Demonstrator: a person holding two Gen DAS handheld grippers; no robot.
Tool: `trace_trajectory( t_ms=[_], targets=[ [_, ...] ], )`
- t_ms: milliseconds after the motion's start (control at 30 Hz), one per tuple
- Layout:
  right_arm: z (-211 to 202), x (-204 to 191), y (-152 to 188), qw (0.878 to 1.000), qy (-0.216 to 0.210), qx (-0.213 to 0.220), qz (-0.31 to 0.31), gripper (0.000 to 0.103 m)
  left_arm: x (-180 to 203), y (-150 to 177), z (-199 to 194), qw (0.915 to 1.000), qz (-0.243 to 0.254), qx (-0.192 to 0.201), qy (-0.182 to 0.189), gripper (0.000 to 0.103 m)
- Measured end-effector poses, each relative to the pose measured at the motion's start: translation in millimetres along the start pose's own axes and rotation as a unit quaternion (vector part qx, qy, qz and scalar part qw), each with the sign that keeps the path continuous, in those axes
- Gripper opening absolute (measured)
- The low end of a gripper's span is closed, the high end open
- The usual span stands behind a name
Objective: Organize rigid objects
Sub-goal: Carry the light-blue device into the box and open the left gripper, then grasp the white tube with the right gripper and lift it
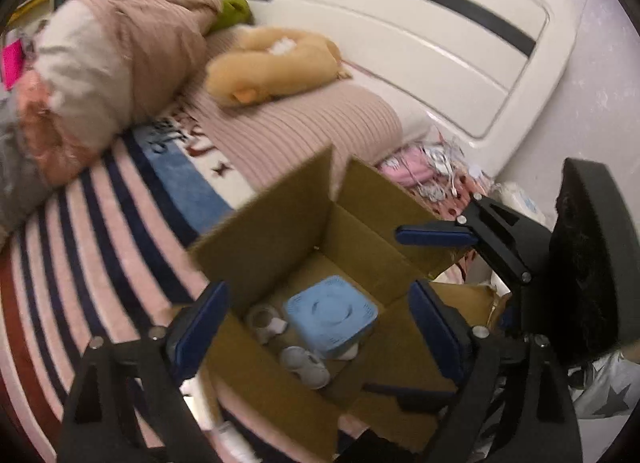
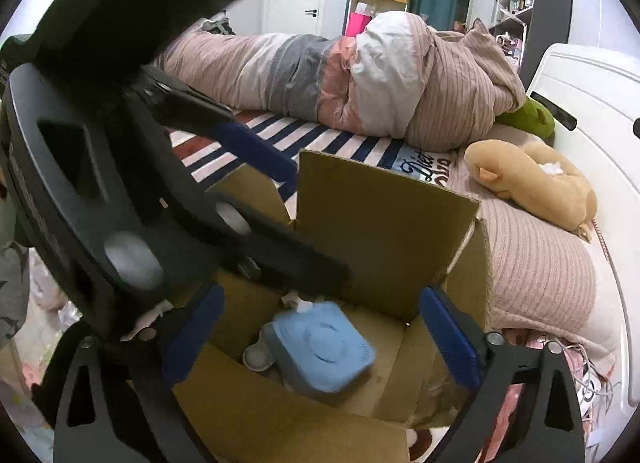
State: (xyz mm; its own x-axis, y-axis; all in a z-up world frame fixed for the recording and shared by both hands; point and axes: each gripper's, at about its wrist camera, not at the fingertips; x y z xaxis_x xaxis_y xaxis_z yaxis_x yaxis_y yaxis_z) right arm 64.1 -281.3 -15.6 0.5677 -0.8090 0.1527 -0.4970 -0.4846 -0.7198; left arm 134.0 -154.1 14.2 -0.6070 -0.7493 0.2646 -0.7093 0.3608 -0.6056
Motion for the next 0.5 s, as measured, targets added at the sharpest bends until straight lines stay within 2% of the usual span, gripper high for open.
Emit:
trace_trajectory(
  t_ms=[133,200,267,367,400,467,500],
  targets=[
    [-13.9,-15.8,-9.0,0.999,-0.007,0.042,0.004,0.103,-25.2,20.9,-43.4,0.9972,-0.019,0.049,-0.054,0.094],
    [-25.9,-31.5,-15.4,0.996,-0.05,0.072,0.002,0.103,-41.2,35.3,-62.0,0.994,-0.032,0.066,-0.082,0.094],
    [-31.0,-51.9,-25.1,0.992,-0.099,0.073,-0.01,0.103,-59.2,53.2,-76.9,0.9902,-0.046,0.076,-0.108,0.094],
    [-34.8,-83.4,-33.6,0.987,-0.129,0.088,-0.025,0.102,-89.9,86.0,-90.6,0.9851,-0.073,0.08,-0.133,0.094],
    [-34.5,-96.7,-34.3,0.987,-0.126,0.091,-0.031,0.101,-97.3,95.5,-91.8,0.9838,-0.079,0.081,-0.139,0.094],
    [-30.9,-120.0,-33.1,0.987,-0.123,0.099,-0.042,0.087,-115.4,117.4,-91.3,0.9808,-0.096,0.082,-0.148,0.094],
    [-26.1,-132.1,-31.5,0.986,-0.125,0.101,-0.046,0.084,-124.3,129.6,-89.0,0.9799,-0.106,0.082,-0.148,0.094]
  ],
)
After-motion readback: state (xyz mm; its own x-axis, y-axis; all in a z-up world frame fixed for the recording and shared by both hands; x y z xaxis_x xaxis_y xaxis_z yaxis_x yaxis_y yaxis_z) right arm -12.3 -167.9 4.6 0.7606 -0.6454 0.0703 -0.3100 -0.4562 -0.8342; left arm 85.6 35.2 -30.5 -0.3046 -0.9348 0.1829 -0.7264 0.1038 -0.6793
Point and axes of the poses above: each gripper's, at about its wrist camera, not at the fingertips, and z roughly the way its jaws point, x to its right, y to its underside, and after that the axes turned 4 degrees about y, right-handed
